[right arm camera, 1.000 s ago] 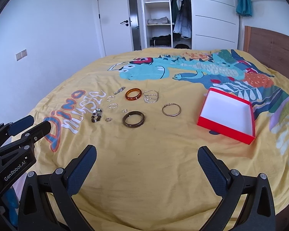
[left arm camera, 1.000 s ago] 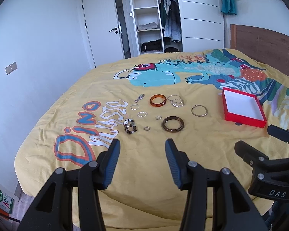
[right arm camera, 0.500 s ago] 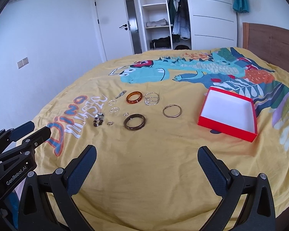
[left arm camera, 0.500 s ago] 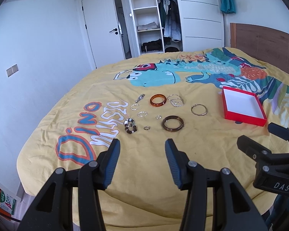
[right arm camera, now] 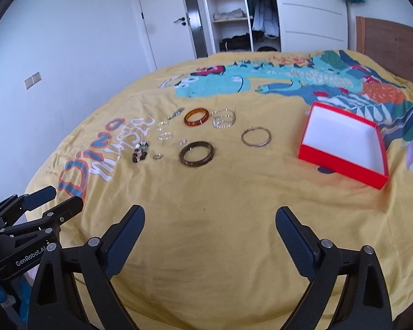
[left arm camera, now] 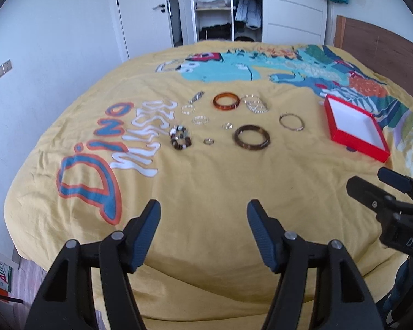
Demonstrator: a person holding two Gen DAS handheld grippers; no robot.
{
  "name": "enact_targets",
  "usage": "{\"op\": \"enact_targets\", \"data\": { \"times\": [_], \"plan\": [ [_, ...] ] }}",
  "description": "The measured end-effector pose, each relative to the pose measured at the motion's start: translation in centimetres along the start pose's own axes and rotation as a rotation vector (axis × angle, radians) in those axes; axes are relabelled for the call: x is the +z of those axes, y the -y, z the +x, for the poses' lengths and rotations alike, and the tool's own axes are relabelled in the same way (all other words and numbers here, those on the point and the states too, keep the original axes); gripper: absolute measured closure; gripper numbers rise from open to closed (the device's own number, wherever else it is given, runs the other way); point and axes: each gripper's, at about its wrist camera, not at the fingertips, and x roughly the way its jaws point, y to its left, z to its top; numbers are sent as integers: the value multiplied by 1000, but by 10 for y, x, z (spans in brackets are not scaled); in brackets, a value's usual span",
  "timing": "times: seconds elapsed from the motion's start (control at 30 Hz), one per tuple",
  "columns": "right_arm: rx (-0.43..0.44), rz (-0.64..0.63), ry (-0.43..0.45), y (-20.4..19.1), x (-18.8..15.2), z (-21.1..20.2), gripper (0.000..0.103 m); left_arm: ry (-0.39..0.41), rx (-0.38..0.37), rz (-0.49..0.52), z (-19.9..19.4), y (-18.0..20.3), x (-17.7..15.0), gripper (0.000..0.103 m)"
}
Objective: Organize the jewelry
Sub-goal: 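Lower the right tool onto the dark brown bangle and close on it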
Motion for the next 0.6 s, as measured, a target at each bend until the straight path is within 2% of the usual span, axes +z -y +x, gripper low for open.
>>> {"op": "enact_targets", "data": {
  "times": [0.33,0.6],
  "plan": [
    [60,26,-106,8,12,63,30,-77,17,-70,54,-26,11,40],
    [105,39,-150,18,40,115,45,-102,-89,-71,97,-21,36,42]
  ]
}}
